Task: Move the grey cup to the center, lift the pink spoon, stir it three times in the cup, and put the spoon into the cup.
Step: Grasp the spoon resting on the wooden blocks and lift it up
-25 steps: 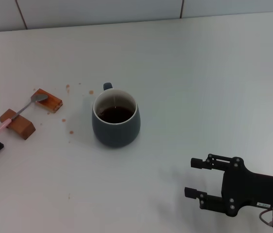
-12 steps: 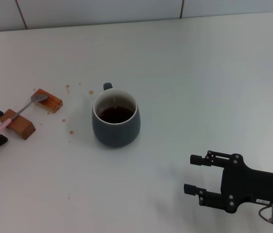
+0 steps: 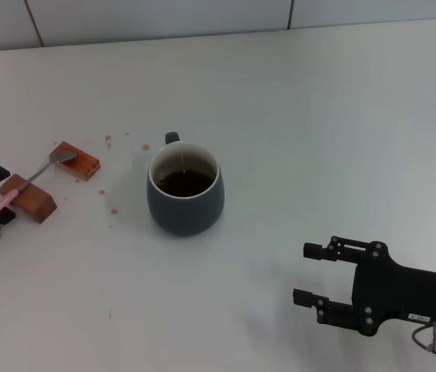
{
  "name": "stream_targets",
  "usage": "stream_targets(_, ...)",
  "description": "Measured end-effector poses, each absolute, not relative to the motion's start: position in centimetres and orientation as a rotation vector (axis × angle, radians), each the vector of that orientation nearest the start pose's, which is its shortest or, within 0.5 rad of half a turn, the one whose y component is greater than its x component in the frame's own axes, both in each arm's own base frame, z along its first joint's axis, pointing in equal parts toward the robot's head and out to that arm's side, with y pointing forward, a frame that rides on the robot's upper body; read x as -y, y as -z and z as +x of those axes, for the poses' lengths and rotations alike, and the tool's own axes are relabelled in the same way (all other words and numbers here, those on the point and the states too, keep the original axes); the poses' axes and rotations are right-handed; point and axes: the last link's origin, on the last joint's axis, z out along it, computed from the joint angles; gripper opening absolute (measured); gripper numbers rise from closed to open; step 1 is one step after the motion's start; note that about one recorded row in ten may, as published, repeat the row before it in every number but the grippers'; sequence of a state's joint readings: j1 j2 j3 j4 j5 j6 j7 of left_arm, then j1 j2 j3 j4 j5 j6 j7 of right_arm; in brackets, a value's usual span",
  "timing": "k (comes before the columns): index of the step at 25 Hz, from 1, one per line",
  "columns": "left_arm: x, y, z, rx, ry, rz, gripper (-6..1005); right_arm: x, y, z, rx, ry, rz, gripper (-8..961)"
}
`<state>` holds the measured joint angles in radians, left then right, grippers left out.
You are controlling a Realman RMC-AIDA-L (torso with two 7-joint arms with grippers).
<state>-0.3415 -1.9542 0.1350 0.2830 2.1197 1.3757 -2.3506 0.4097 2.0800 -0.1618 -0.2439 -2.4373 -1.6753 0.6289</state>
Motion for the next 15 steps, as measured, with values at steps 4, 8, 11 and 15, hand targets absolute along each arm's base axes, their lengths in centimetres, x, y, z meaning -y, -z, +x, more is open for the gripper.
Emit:
stream_targets(4, -26.81, -3.04, -39.45, -2.706, -1.392, 1.528, 788, -22.59, 5.32, 31.19, -0.305, -0.846, -2.707, 677)
stream_targets(8, -26.86, -2.91, -39.58, -2.719, -1.377, 1.539, 778, -22.61, 5.32, 31.2, -0.305, -0.844, -2.708, 677)
stream_targets(11, -26.88, -2.84, -39.6, -2.72, -1.371, 1.554, 770, -22.62, 5.33, 31.21, -0.305, -0.843, -2.708, 677)
stream_targets(15, -26.88, -2.82, -39.61, -2.716, -1.372, 1.574, 586, -22.67, 5.35, 31.22, -0.305, -0.839, -2.708, 677)
